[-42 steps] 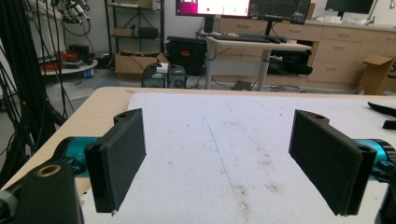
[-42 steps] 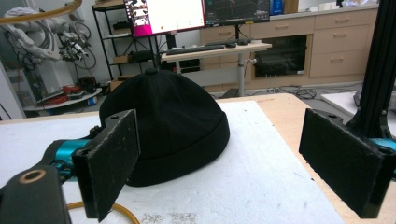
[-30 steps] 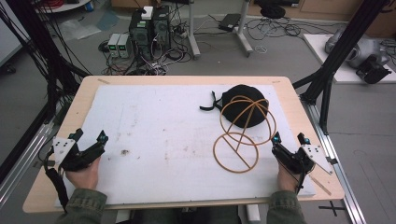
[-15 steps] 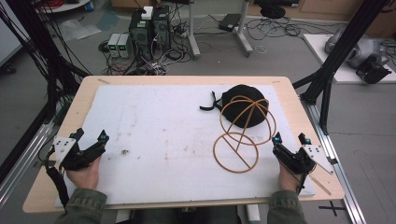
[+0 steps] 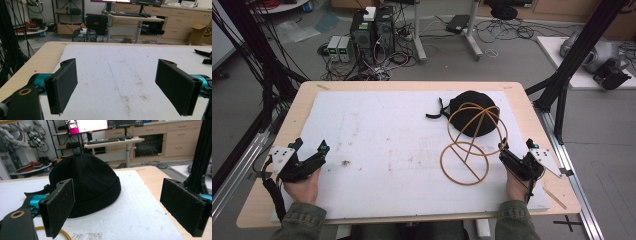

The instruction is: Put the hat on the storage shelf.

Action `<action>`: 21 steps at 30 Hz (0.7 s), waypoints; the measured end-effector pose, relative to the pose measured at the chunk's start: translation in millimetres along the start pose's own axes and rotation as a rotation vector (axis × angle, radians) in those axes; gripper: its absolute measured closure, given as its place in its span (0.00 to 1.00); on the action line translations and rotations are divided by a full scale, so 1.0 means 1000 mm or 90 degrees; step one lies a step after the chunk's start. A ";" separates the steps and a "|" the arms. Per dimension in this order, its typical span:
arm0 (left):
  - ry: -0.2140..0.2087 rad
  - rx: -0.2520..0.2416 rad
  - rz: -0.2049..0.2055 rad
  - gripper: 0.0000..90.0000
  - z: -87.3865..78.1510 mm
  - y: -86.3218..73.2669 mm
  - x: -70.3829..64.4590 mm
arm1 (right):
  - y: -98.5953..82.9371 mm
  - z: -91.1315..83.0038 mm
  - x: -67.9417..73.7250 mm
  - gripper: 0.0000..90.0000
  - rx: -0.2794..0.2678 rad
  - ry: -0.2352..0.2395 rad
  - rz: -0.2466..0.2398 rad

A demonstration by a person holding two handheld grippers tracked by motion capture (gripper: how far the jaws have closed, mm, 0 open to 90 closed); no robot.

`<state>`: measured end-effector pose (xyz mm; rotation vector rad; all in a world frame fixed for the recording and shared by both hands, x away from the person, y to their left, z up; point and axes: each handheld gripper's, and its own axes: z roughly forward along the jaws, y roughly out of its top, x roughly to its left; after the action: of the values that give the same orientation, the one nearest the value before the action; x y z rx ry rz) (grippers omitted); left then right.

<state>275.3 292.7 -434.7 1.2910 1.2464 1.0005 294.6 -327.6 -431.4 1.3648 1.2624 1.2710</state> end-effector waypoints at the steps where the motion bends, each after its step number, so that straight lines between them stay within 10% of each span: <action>1: -0.001 0.000 -0.002 0.20 0.000 0.000 0.000 | 0.001 0.001 0.000 0.13 0.000 -0.001 0.002; 21: 0.015 -0.022 -0.037 0.21 -0.010 0.005 0.011 | 0.050 0.046 0.004 0.13 0.064 0.041 -0.048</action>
<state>267.6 304.8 -429.6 1.2128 1.2725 0.9935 346.0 -327.9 -386.2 1.3432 1.4259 1.2211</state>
